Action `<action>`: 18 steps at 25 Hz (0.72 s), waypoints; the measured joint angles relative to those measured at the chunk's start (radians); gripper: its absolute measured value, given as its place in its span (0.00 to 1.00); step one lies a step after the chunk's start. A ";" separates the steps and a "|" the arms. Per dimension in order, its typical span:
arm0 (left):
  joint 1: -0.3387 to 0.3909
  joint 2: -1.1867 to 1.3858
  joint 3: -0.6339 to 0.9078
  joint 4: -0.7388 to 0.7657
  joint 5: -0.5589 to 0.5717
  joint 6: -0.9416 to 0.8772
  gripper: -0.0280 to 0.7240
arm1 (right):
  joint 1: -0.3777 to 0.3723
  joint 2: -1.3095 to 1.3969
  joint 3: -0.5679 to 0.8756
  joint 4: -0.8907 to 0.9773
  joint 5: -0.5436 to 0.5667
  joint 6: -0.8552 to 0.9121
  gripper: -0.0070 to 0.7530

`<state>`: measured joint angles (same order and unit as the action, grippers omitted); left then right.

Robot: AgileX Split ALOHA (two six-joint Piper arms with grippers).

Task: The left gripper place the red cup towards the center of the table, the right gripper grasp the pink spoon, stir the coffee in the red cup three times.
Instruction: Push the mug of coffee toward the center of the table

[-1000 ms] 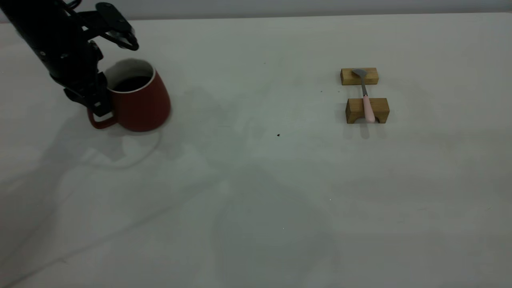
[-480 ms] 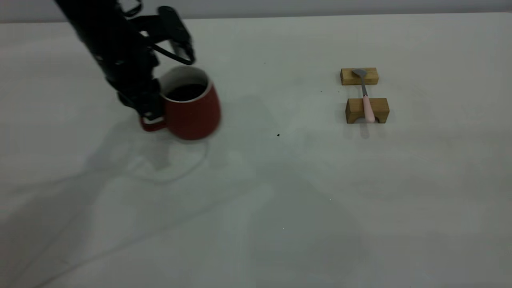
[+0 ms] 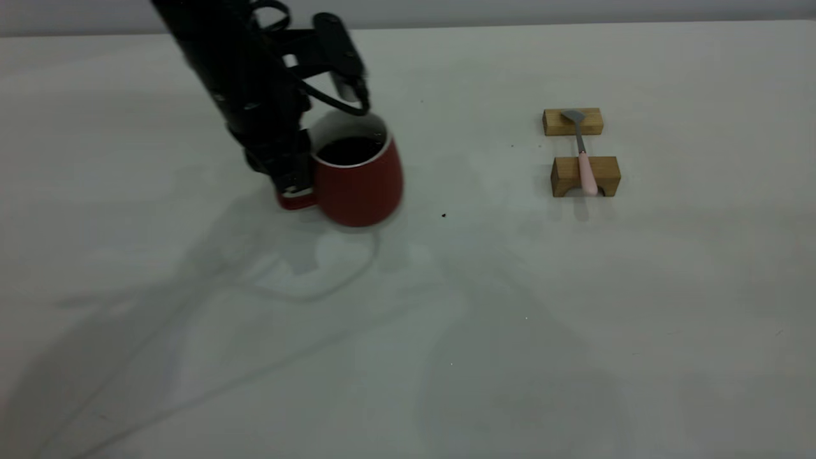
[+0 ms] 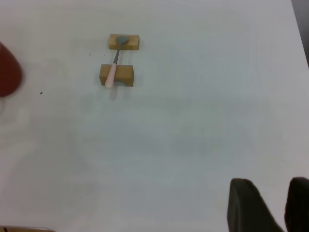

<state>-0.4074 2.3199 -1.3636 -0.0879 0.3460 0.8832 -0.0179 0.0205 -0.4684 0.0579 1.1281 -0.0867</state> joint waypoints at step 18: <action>-0.051 0.023 -0.052 -0.013 0.007 -0.001 0.66 | 0.000 0.000 0.000 0.000 0.000 0.000 0.32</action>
<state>-0.4588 2.3428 -1.4159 -0.1014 0.3534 0.8820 -0.0179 0.0205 -0.4684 0.0579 1.1281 -0.0867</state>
